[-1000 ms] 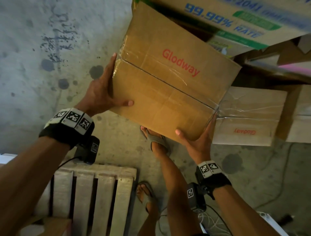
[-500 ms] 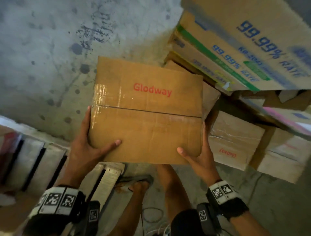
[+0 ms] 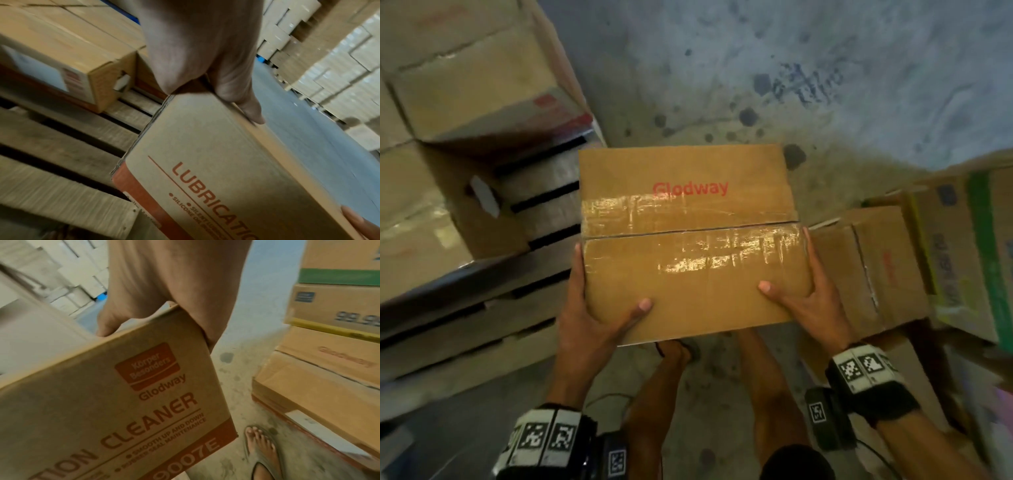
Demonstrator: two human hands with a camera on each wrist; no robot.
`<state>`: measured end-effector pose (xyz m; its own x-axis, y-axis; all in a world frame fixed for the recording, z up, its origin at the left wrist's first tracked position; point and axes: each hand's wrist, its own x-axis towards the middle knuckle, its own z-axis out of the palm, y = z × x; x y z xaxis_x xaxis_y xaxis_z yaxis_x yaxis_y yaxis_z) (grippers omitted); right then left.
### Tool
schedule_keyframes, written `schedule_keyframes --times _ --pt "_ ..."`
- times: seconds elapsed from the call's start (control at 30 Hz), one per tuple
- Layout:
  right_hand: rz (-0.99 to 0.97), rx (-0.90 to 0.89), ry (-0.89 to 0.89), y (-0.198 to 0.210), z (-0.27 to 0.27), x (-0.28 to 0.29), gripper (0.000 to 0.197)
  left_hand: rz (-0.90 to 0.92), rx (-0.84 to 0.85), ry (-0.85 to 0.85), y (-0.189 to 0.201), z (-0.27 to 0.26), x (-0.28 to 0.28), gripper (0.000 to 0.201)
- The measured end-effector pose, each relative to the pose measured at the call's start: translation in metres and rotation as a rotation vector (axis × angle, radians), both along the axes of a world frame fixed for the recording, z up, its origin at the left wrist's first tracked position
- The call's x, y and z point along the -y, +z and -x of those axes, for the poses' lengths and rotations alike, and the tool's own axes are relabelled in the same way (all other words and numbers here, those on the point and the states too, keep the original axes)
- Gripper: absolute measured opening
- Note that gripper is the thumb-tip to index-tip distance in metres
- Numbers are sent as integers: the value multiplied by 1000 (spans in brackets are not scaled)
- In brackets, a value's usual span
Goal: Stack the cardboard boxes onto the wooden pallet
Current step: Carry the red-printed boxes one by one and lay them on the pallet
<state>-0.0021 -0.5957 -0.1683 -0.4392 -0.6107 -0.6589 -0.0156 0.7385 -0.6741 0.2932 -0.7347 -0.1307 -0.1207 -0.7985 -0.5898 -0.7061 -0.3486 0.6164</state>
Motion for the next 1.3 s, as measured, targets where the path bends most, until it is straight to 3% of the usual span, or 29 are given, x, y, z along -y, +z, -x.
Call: schedule_keyframes --times 0.23,0.53,0.7,0.9,1.3 --pt "35 -118 202 18 -73 91 116 -50 -47 251 11 -93 21 137" --pt "77 -205 396 26 -137 192 124 -25 -72 379 -2 -165 86 133" --pt "127 -234 422 -11 -167 240 117 -23 -32 422 -37 -192 132 136" --pt "199 -251 420 -93 -196 291 117 32 40 462 -106 -219 171 136" --pt "319 -349 385 -188 -225 311 120 178 190 343 -192 -243 209 138"
